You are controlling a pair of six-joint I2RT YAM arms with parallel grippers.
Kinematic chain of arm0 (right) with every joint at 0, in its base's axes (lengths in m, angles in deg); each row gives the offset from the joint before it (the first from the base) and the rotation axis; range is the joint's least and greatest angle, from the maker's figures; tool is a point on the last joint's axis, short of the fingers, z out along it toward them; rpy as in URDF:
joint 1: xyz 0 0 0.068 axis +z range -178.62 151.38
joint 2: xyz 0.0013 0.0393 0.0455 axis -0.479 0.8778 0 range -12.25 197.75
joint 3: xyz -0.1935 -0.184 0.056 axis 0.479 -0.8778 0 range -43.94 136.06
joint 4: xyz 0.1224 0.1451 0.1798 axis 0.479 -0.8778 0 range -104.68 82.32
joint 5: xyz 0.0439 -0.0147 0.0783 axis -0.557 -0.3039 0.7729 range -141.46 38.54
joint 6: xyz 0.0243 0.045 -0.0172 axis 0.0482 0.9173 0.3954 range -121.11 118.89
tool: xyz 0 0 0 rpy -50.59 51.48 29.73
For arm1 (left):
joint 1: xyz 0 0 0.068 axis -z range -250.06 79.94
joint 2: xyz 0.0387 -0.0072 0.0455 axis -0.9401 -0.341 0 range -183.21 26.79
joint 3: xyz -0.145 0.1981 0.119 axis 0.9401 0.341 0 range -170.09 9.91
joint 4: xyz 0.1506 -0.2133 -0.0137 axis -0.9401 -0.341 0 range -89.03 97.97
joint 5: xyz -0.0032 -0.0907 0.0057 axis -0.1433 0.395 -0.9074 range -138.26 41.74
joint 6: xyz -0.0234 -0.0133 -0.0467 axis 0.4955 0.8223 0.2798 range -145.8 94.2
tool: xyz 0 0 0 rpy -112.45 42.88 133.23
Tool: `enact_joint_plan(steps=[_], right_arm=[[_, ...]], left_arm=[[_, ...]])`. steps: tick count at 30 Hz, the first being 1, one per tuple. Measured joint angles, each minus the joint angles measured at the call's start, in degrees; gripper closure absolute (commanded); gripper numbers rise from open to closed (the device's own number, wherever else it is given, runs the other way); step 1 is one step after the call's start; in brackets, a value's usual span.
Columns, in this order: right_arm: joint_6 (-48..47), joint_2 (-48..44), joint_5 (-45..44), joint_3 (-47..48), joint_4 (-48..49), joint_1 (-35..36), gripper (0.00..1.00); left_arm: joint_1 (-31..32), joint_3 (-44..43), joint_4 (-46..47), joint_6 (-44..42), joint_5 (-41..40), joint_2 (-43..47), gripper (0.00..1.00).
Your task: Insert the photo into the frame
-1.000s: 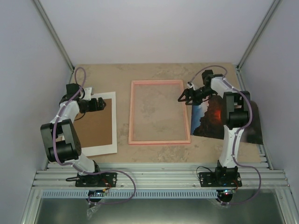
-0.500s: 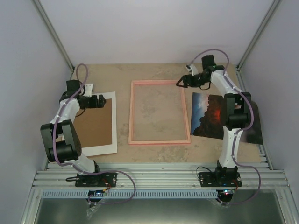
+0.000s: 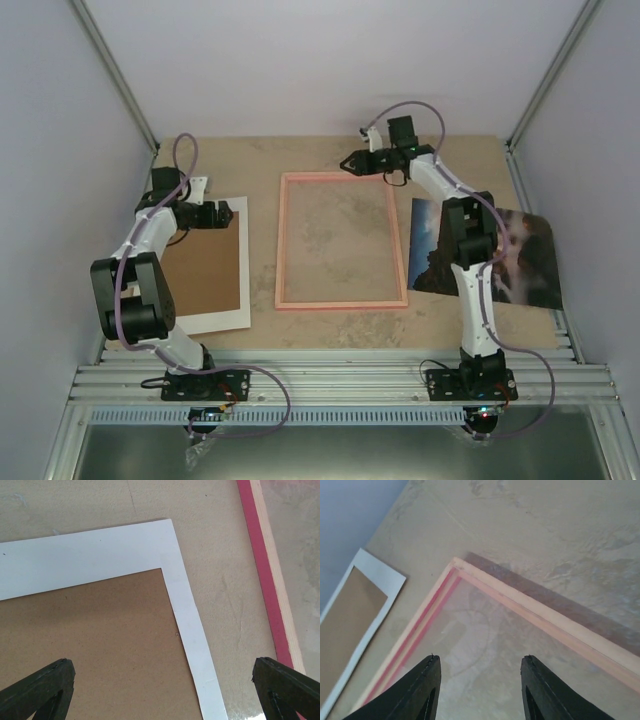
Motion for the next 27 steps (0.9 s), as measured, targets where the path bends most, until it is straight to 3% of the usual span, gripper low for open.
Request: enact_joint_plan(steps=[6, 15, 27], right_arm=[[4.2, 4.7, -0.5, 1.6, 3.9, 2.2, 0.64], [5.7, 9.9, -2.8, 1.5, 4.9, 2.3, 0.67], [4.6, 8.3, -2.6, -2.1, 4.7, 2.4, 0.67]], left_arm=[[0.0, 0.0, 0.3, 0.1, -0.3, -0.9, 0.01], [0.0, 0.0, 0.3, 0.5, -0.5, -2.1, 0.0], [0.0, 0.0, 0.6, 0.6, -0.6, -2.1, 0.01]])
